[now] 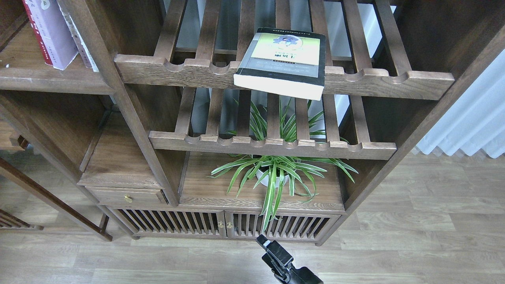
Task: Organize books on shelf
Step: 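Raise the right gripper toward the dark book on the upper shelf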
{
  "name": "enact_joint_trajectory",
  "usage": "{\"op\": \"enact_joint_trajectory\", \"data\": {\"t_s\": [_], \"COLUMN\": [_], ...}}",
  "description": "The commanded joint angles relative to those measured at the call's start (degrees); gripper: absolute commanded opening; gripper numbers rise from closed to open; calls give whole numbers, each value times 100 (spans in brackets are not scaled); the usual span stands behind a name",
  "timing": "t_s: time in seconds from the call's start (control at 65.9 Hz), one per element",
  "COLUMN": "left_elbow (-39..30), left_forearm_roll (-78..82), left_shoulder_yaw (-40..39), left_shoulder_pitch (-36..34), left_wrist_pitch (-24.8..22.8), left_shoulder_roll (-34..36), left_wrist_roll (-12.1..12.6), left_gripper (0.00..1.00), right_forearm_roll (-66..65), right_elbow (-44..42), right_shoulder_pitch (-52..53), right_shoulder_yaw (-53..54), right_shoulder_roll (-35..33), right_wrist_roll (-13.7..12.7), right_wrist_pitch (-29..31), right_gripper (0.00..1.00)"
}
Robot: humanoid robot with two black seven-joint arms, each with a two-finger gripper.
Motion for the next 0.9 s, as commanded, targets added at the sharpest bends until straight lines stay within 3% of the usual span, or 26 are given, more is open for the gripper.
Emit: {"op": "enact_joint_trajectory", "data": {"t_s": [0.0, 0.288, 0.744, 0.88], "left_elbow": [-352, -616, -414, -326], "left_forearm_roll": [4, -14, 56, 118], "left_shoulder_yaw": [-56, -47, 32, 59], "left_shoulder_pitch": [435, 1226, 1930, 2061], "left_wrist_pitch": [0, 0, 0, 0], "left_shoulder_roll": [-28, -195, -1232, -1548], "left_wrist_roll": [-28, -71, -1, -1], "left_gripper": [78, 78, 81, 81], "right_forearm_roll": [17, 307, 307, 369], "right_elbow": [42, 103, 296, 990], "right_shoulder_pitch": [-7, 10, 282, 371], "right_shoulder_yaw": [-11, -11, 6, 191], "right_shoulder_roll": [0, 0, 0, 0], "right_wrist_roll": [30, 118, 109, 206], "right_wrist_pitch": [0, 0, 0, 0], "right_gripper": [99, 99, 99, 99]}}
